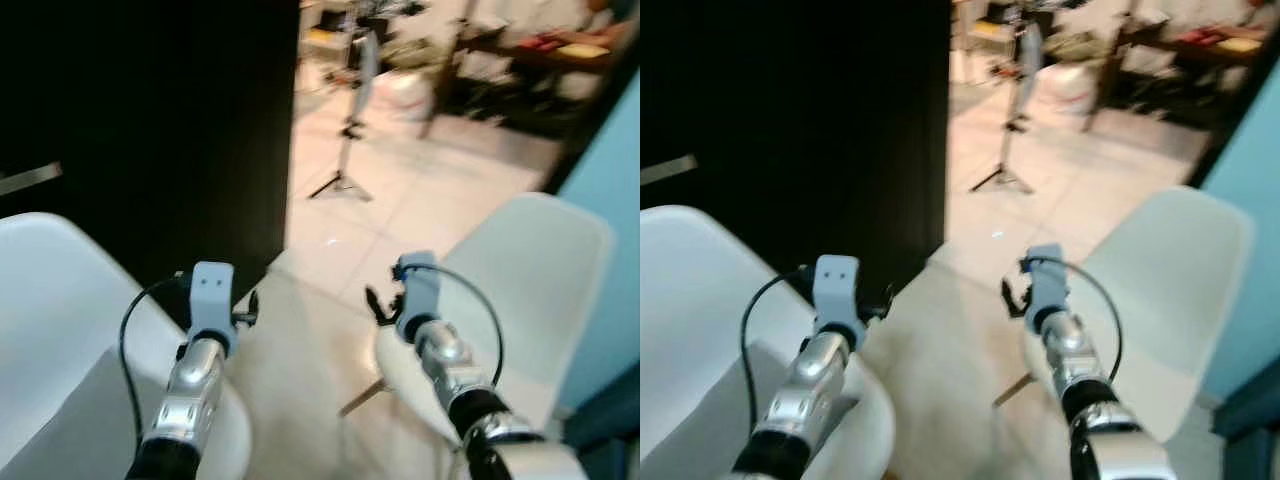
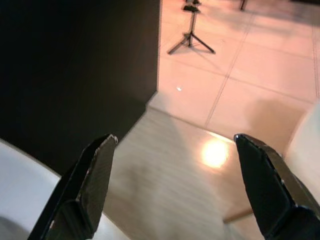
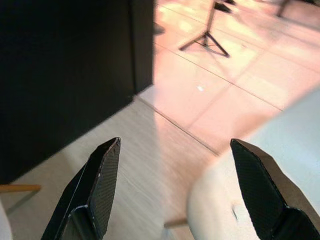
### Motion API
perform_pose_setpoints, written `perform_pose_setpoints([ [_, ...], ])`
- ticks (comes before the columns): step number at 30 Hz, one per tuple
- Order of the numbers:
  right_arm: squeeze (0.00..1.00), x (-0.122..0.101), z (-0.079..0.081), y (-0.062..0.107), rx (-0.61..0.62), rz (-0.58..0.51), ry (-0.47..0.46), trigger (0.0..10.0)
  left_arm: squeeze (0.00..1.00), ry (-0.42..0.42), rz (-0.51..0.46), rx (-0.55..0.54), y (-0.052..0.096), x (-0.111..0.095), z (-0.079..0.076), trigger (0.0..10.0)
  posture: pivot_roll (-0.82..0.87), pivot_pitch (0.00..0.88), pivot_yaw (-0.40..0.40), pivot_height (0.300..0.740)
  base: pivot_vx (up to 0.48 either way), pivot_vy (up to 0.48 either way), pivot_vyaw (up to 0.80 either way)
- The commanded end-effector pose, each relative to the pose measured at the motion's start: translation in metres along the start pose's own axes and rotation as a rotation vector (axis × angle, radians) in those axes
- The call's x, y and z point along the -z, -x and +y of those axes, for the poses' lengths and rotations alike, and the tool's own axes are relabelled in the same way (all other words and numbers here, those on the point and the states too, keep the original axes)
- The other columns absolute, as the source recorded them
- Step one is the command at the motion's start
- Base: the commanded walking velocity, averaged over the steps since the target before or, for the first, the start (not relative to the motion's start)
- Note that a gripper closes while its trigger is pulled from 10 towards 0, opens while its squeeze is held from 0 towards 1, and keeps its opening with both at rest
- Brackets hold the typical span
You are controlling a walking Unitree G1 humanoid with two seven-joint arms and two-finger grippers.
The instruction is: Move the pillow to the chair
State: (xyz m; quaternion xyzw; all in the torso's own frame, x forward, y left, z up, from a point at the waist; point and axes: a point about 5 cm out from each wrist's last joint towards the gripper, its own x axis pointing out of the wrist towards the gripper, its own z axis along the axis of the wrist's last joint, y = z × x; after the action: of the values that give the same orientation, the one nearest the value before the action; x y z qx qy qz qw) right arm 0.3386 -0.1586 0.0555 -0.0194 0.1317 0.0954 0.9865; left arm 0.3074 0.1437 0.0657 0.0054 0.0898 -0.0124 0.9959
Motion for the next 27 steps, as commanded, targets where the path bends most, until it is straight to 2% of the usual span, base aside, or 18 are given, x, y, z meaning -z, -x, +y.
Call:
perform_pose_setpoints([
  [1, 0.00, 0.0017, -0.0008, 0.0002, 0.000, 0.017, 0.009, 10.0, 0.00, -0.009, 0.017, 0.001, 0.0006, 0.0033, 0.0004, 10.0, -0.01, 0.000, -0.065, 0.740, 0.000, 0.000, -0.80],
  [27, 0.00, 0.0066, 0.0005, 0.0013, 0.009, 0.039, 0.026, 10.0, 0.00, -0.009, 0.050, -0.033, 0.0042, 0.0118, 0.0062, 10.0, -0.01, 0.000, -0.075, 0.740, 0.000, 0.000, -0.80],
])
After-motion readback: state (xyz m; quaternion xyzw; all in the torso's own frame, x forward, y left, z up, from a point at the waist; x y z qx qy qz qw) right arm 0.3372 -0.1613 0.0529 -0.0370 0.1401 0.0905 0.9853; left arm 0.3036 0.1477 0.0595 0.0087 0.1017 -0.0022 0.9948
